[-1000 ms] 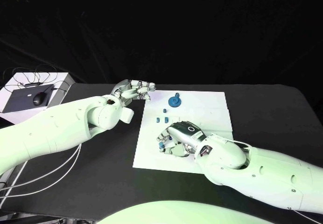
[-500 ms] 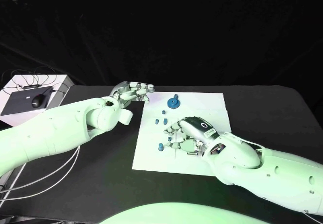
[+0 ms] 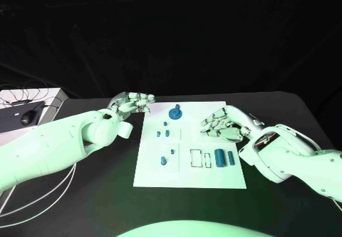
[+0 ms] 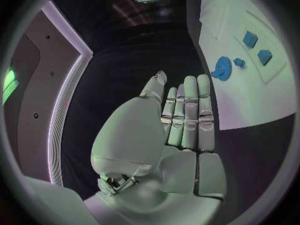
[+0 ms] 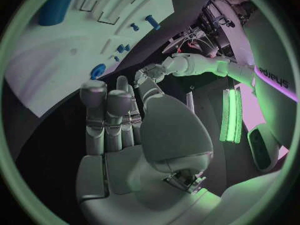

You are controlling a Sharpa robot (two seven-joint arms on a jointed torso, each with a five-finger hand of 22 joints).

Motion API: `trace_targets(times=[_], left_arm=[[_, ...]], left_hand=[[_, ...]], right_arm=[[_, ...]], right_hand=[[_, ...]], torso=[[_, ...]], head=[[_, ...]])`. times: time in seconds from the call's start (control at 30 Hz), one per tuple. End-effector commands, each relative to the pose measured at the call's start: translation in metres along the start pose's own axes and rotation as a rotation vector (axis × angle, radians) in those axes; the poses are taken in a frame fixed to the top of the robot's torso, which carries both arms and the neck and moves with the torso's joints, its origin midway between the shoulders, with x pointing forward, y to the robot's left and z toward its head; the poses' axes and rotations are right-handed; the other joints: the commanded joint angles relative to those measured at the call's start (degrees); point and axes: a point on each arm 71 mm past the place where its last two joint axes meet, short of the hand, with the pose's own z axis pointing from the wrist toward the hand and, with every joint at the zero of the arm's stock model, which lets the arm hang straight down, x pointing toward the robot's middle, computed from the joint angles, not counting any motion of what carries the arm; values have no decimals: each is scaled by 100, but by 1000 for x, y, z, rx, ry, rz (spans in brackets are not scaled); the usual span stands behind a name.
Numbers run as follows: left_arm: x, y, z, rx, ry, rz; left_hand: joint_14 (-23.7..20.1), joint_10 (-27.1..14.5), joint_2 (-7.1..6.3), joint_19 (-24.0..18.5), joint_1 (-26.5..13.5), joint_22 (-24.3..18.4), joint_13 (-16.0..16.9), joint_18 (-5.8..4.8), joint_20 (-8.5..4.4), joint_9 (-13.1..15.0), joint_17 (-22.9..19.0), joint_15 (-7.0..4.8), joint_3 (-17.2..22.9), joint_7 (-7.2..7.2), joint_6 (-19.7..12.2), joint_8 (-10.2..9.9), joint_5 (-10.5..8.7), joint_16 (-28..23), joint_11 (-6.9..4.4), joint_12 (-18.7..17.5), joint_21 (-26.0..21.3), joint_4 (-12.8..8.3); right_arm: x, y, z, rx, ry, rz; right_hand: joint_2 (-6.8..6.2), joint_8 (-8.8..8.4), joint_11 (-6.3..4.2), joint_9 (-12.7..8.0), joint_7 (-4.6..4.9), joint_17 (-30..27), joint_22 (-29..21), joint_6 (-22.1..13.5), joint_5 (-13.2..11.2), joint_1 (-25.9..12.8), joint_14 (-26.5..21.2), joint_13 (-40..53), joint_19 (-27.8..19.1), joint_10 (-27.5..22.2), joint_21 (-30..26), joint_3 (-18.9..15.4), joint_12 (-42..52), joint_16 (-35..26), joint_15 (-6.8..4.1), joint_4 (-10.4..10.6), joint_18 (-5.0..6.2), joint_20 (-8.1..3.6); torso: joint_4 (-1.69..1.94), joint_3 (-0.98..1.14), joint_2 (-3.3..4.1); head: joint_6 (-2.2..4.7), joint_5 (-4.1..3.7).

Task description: Assemble the parts on the task board

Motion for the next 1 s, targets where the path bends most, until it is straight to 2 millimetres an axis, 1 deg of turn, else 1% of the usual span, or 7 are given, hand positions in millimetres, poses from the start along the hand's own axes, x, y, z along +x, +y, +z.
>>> trace_targets(times=[0.03,0.17,0.33,0.4,0.53,0.73,1.0], left_arm=[[2,1,0,4,20,8],[3,3,-1,4,24,7],[3,6,-3,2,29,-1],[3,7,-4,2,31,-4],[4,8,-5,2,34,-7],[6,8,-6,3,37,-8],[6,6,-8,7,38,-9]], left_hand=[[76,130,24,79,-61,11,19,8,-10,6,13,-32,-50,-6,-43,27,-19,-8,-49,92,-15,41],[101,207,13,100,-76,8,12,-7,-30,7,13,-55,-69,-13,-62,29,-17,-16,-80,132,-15,48],[102,215,19,101,-77,3,12,-21,-40,7,14,-57,-73,-11,-75,28,-13,-26,-82,138,-22,53],[102,215,19,101,-77,3,12,-21,-40,7,14,-57,-73,-11,-75,28,-13,-26,-82,138,-22,53],[102,215,19,101,-77,3,12,-21,-40,7,14,-57,-73,-11,-75,28,-13,-26,-82,138,-22,53],[103,207,25,104,-75,0,11,-34,-51,7,19,-56,-78,-10,-75,30,-16,-31,-79,135,-28,55],[96,183,19,101,-84,-4,11,-45,-55,7,26,-50,-92,-11,-80,30,-16,-38,-71,125,-38,60]], right_arm=[[2,-11,-8,112,126,94],[-1,-26,-18,228,193,76],[-3,-43,-31,388,303,9],[-4,-47,-36,440,337,-21],[-5,-54,-42,530,406,-70],[-2,-60,-44,585,489,-117],[5,-59,-34,573,506,-200]], right_hand=[[174,78,-389,234,-75,100,444,106,49,-221,-71,1773,362,-327,246,-181,1455,102,-133,111,-109,-121],[98,250,-396,741,-160,442,520,68,61,-655,-100,3076,375,-495,625,-447,2459,364,-130,363,-144,-135],[174,680,-410,2371,-217,1475,623,-282,107,-1191,-95,4178,388,-282,1308,-640,2998,904,-161,867,-174,-142],[201,791,-455,2768,-295,1686,666,-268,406,-1236,-63,4407,401,-148,1536,-760,3186,996,-175,906,-198,-155],[317,754,-476,3501,-328,1906,682,-314,481,-1270,-36,4646,396,-52,1696,-1008,3161,1006,-188,991,-214,-169],[430,507,-493,4128,-379,2126,695,-236,742,-1426,8,4866,390,35,1798,-1099,3106,1007,-199,952,-228,-185],[441,360,-490,4296,-369,2228,715,-186,799,-1577,15,4944,396,55,1874,-1127,3083,1003,-203,1029,-240,-184]], torso=[[-44,6,-35],[-64,13,-57],[-99,7,-94],[-109,0,-106],[-130,-19,-128],[-166,-70,-159],[-170,-101,-170]], head=[[34,-137],[30,-212],[22,-269],[22,-304],[6,-353],[-25,-381],[-45,-403]])
